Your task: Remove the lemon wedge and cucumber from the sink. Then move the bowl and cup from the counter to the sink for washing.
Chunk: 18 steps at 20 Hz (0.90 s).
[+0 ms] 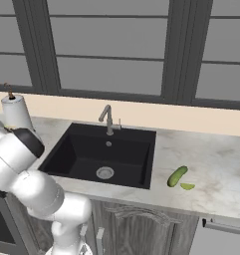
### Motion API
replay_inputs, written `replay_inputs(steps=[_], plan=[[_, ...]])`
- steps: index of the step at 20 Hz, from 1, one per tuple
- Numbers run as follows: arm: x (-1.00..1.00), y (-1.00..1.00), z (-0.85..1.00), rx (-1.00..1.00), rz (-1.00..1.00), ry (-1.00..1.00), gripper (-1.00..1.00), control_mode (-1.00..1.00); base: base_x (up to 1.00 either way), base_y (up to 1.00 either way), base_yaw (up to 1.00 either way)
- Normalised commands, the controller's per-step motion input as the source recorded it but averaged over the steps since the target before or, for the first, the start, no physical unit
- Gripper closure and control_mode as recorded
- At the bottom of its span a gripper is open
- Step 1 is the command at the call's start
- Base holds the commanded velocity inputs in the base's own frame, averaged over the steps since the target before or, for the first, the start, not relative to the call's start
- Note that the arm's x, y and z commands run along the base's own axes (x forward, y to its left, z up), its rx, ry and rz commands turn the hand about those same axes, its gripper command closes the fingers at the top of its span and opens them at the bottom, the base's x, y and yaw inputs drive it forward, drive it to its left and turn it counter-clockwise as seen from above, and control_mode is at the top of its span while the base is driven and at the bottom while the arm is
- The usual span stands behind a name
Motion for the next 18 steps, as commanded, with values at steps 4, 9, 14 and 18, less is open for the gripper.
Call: replay_inputs(steps=[4,9,14,18], plan=[[-0.14,-0.36,0.31,0.15,-0.15,0.01,1.0,-1.0,0.0,0.0,0.0],[-0.15,-0.4,0.3,0.08,-0.16,0.07,1.0,-1.0,0.0,0.0,0.0],[-0.09,-0.38,0.3,0.02,-0.16,0.09,1.0,-1.0,0.0,0.0,0.0],[-0.02,-0.36,0.31,0.0,-0.17,0.14,1.0,-1.0,0.0,0.0,0.0]])
